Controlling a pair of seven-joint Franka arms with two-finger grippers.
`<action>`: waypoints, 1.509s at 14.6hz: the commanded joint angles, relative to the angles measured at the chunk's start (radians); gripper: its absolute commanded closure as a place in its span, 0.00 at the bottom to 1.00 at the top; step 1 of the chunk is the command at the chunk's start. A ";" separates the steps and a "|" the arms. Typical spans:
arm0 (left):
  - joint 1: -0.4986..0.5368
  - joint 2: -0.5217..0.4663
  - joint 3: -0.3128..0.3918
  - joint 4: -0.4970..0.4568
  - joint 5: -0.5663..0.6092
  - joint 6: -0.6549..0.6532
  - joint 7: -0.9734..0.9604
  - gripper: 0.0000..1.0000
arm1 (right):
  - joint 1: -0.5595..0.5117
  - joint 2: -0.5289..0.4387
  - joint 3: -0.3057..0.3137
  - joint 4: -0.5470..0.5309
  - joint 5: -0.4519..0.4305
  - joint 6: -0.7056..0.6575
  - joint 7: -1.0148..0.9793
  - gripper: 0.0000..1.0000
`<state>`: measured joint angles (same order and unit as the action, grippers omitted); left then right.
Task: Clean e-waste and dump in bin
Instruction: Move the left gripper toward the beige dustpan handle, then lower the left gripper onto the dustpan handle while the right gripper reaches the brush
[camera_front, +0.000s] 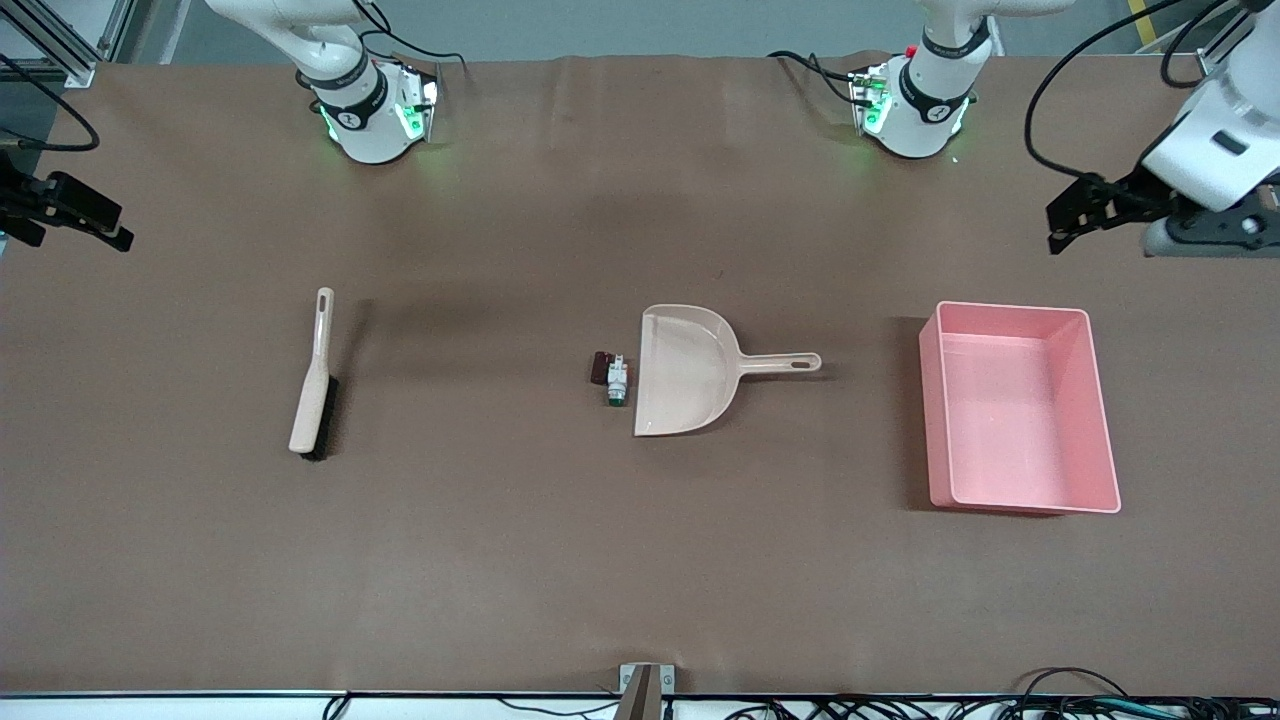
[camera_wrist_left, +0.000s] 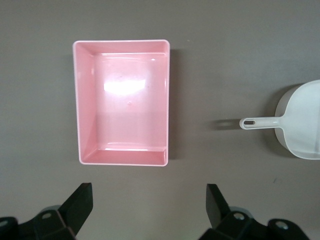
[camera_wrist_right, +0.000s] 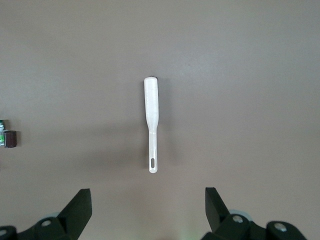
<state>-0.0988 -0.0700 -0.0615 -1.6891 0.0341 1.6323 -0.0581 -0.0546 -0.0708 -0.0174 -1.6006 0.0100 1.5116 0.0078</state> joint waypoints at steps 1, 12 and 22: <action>-0.042 0.083 -0.069 0.023 0.050 0.032 0.003 0.00 | 0.010 0.037 0.005 0.007 0.010 -0.013 0.006 0.00; -0.136 0.407 -0.345 0.019 0.294 0.142 0.046 0.02 | 0.027 0.167 0.004 0.010 -0.001 -0.099 -0.011 0.00; -0.171 0.501 -0.377 -0.024 0.351 0.215 0.454 0.08 | -0.001 0.333 0.004 0.001 0.021 -0.104 -0.042 0.00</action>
<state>-0.2631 0.4263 -0.4290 -1.7017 0.3387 1.8337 0.3538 -0.0528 0.2366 -0.0191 -1.6074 0.0161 1.3904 -0.0263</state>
